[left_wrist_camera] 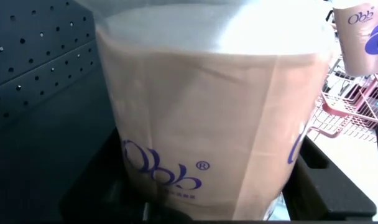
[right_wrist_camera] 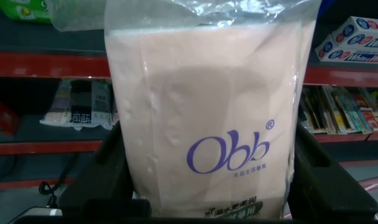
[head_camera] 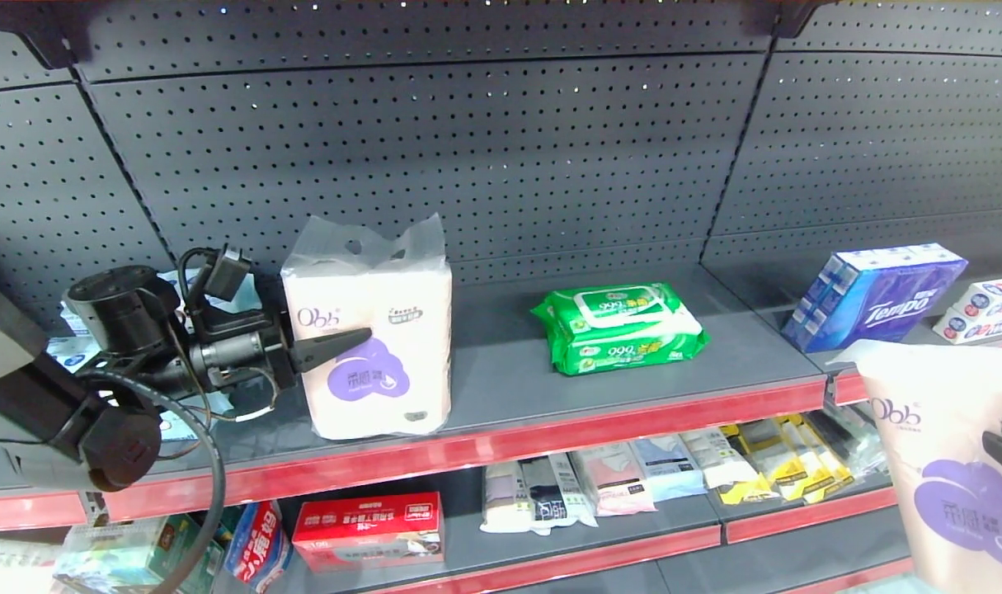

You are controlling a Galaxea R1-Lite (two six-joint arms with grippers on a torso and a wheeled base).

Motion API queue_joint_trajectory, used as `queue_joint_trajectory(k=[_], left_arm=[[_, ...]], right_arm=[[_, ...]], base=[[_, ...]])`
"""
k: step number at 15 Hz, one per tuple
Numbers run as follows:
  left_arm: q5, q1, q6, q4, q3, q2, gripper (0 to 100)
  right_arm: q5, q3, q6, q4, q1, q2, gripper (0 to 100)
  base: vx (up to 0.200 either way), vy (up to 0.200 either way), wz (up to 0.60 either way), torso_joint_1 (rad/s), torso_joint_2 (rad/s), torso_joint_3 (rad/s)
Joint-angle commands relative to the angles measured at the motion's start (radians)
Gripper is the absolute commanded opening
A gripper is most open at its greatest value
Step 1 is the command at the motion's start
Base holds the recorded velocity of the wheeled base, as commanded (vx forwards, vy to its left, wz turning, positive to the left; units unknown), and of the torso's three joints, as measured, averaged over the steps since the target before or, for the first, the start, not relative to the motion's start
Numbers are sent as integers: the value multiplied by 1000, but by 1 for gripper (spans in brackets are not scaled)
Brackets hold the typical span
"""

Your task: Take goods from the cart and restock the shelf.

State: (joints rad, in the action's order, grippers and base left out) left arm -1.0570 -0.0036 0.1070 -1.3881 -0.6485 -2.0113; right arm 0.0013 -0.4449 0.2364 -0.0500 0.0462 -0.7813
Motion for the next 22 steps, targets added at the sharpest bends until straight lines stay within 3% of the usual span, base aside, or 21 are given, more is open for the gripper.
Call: queue_joint_trajectory(k=[1, 7, 19, 22], left_arm=[[0, -4, -1, -3, 7, -11, 0], [22, -3, 2, -164, 67, -58, 0], [11, -4, -4, -183, 72, -26, 0], [8, -4, -23, -183, 90, -26, 0]], right_arm=[[0, 2, -2, -1, 0, 0, 0], [0, 0, -3, -1, 1, -9, 0], [0, 5, -5, -2, 3, -21, 0], [-1, 3, -5, -8, 3, -32, 0]], base=[[0, 0, 0, 0, 0, 0], [0, 0, 0, 0, 0, 0], [0, 0, 0, 0, 0, 0], [0, 0, 0, 0, 0, 0]])
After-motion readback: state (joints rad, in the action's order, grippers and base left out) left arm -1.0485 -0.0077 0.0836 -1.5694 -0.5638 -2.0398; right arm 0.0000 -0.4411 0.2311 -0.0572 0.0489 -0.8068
